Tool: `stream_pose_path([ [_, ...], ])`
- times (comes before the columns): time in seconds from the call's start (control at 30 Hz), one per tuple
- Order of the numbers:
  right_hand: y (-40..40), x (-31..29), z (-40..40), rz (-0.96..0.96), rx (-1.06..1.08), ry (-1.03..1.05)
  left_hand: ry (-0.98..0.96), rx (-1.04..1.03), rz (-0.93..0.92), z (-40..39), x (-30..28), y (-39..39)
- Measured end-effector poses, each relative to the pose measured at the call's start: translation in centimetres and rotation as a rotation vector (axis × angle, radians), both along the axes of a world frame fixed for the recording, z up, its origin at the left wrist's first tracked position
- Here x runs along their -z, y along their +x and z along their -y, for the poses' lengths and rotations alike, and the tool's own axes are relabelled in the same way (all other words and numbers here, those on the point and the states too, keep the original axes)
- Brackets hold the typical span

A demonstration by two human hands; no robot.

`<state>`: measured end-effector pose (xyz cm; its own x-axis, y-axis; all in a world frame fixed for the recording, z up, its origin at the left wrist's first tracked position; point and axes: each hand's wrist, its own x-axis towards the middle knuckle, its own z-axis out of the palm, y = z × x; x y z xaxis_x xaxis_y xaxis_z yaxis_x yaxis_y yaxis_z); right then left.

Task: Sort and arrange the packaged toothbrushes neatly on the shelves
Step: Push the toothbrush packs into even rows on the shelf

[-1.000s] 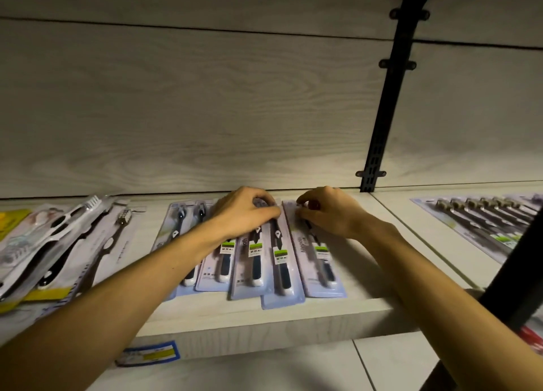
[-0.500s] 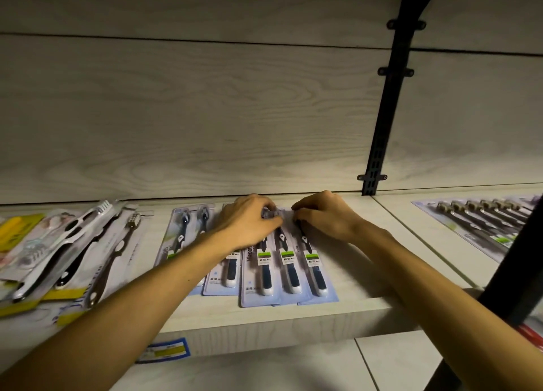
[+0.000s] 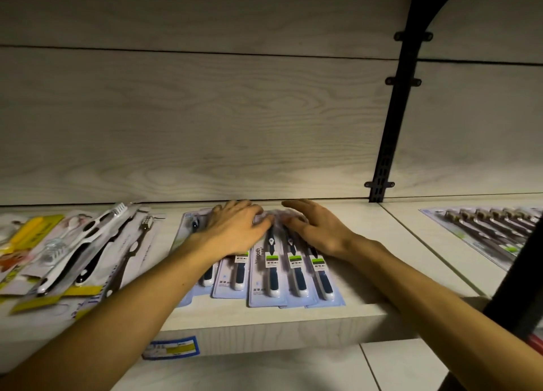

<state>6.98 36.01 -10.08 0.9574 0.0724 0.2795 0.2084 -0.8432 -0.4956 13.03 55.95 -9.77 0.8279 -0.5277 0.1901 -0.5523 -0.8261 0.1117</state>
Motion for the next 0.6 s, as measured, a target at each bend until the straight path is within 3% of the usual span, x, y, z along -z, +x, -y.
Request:
stream_pose_path([
  [0.23, -0.3, 0.2, -0.3, -0.023, 0.004, 0.002, -0.068, -0.013, 0.016, 0.9, -0.3, -1.8],
  [0.4, -0.5, 0.0, -0.3, -0.023, -0.005, -0.046, -0.218, 0.003, -0.065, 0.0, -1.8, -2.2],
  [0.5, -0.7, -0.5, -0.2, 0.021, 0.011, -0.017, -0.133, 0.032, 0.007, -2.7, -2.6, -1.0],
  [0.6, -0.4, -0.6, -0.9, 0.008, -0.015, 0.021, -0.010, 0.014, -0.052, -5.1, -1.6, 0.0],
])
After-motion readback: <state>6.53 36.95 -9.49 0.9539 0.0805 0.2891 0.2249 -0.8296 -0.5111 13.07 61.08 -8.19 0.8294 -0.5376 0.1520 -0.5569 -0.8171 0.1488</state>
